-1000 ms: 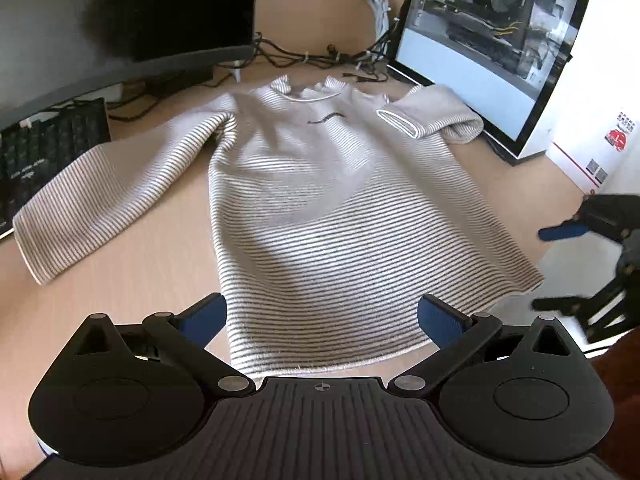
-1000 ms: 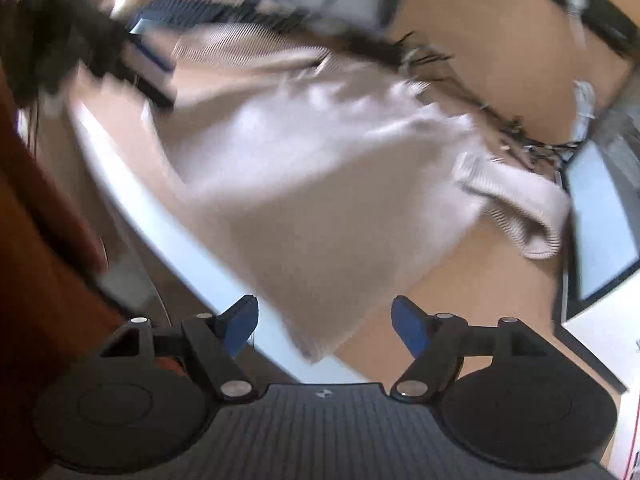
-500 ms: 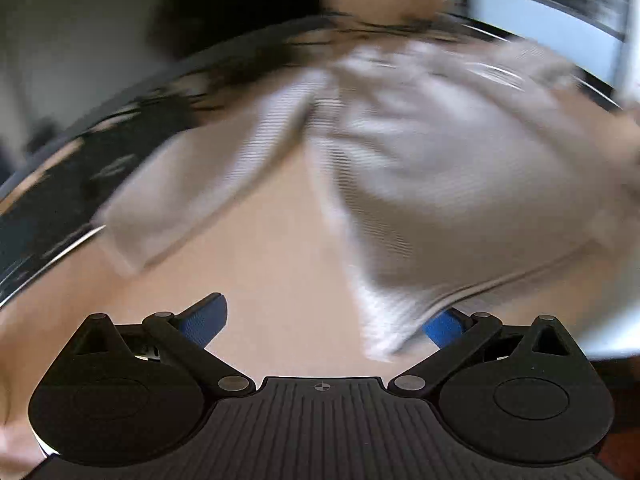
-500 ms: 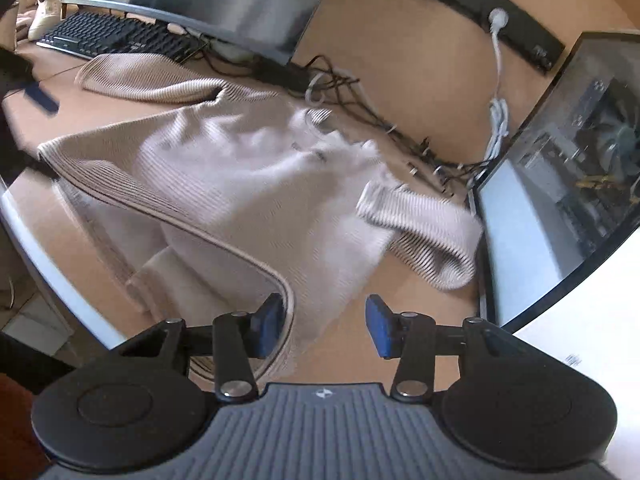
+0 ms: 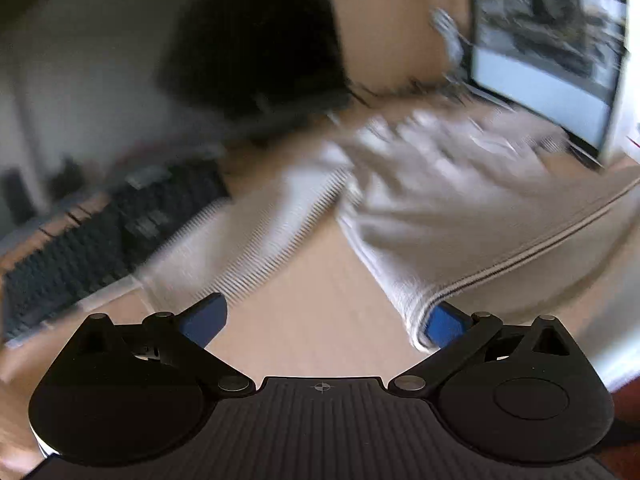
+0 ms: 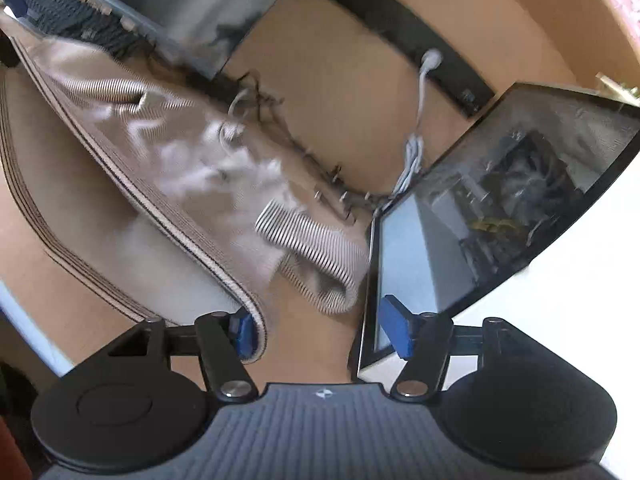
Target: Fold clothes
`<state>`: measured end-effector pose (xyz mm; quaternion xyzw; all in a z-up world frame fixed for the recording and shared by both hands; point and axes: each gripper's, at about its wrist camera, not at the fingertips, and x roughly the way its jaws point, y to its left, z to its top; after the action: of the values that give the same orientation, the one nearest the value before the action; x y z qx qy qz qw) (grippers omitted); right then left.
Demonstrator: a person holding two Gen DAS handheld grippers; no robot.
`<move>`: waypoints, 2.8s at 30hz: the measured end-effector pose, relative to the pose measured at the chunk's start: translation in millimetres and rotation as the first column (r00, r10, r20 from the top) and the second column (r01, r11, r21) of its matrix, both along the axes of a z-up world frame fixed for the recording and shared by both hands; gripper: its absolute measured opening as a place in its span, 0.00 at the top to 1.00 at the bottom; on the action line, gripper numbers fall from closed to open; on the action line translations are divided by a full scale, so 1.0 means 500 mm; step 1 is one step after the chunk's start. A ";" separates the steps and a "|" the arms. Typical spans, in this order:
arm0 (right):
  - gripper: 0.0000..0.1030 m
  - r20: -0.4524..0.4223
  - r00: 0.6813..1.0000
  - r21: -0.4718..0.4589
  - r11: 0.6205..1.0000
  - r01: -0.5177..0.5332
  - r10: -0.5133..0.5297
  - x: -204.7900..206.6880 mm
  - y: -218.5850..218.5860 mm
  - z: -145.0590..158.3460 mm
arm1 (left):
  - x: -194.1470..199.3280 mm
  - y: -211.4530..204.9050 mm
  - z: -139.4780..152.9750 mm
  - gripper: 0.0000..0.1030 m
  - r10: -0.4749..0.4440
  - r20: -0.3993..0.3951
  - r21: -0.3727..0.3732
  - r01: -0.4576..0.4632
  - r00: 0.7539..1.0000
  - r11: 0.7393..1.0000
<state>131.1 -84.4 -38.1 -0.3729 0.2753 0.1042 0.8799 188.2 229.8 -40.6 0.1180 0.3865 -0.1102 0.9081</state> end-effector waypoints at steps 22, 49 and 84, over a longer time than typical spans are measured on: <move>0.00 -0.434 0.896 0.707 0.651 0.276 0.092 0.255 -0.049 -0.041 | 0.286 -0.161 -0.079 0.00 -0.060 -0.048 -0.435 0.033 0.997 0.900; 0.19 -0.061 0.981 0.110 0.978 -0.176 0.184 0.276 0.122 -0.094 | 0.167 -0.103 -0.142 0.00 0.201 -0.168 -0.467 -0.257 0.965 0.846; 0.90 -0.240 0.931 0.737 0.676 -0.009 0.274 0.521 0.317 0.038 | 0.201 -0.080 -0.145 0.00 0.226 -0.269 -0.570 -0.344 0.936 0.746</move>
<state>391.7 74.0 -19.0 0.0073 0.3252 0.3343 0.8845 288.7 190.0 -112.9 -0.2520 0.4251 -0.0984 0.8638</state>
